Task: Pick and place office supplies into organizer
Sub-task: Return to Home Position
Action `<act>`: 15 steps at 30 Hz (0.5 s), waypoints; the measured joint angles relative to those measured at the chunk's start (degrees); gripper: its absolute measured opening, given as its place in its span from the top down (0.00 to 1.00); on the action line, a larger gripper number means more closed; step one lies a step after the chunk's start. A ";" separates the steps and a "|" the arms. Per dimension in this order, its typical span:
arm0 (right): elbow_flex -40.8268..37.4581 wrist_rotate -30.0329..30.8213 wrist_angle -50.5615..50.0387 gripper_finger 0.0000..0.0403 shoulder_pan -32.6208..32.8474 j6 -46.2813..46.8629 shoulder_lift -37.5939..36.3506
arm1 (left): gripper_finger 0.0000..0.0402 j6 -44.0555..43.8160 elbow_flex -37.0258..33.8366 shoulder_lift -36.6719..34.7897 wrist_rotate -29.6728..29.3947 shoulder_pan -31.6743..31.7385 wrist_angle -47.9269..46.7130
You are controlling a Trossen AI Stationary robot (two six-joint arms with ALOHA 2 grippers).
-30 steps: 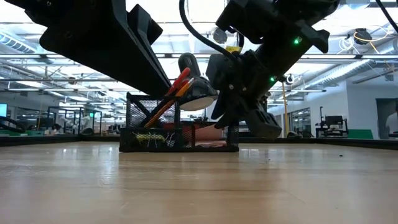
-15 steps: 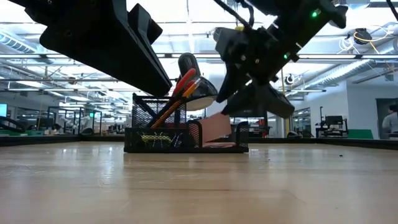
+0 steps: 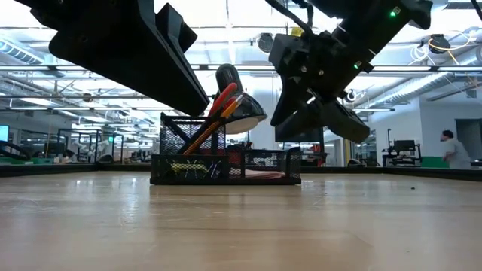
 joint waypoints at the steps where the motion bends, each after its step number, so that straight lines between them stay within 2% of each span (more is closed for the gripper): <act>1: 0.00 0.86 0.07 0.65 0.00 0.15 0.00 | 0.91 0.02 0.00 0.00 0.00 0.00 0.01; 4: -0.02 2.82 0.44 0.67 0.73 1.25 -0.91 | 0.91 1.13 0.00 0.00 0.00 -0.03 0.07; 8: 0.01 0.25 0.89 0.72 3.59 3.57 -4.45 | 0.91 2.98 0.00 0.00 0.02 -1.16 0.02; 12: 0.02 -6.92 -0.01 0.83 5.91 4.04 -10.22 | 0.91 5.57 0.00 -0.02 -0.57 -3.12 -0.46; 15: -1.93 -16.09 1.26 0.93 5.05 3.81 -16.66 | 0.91 8.21 -0.01 -1.06 -5.86 -4.09 -1.09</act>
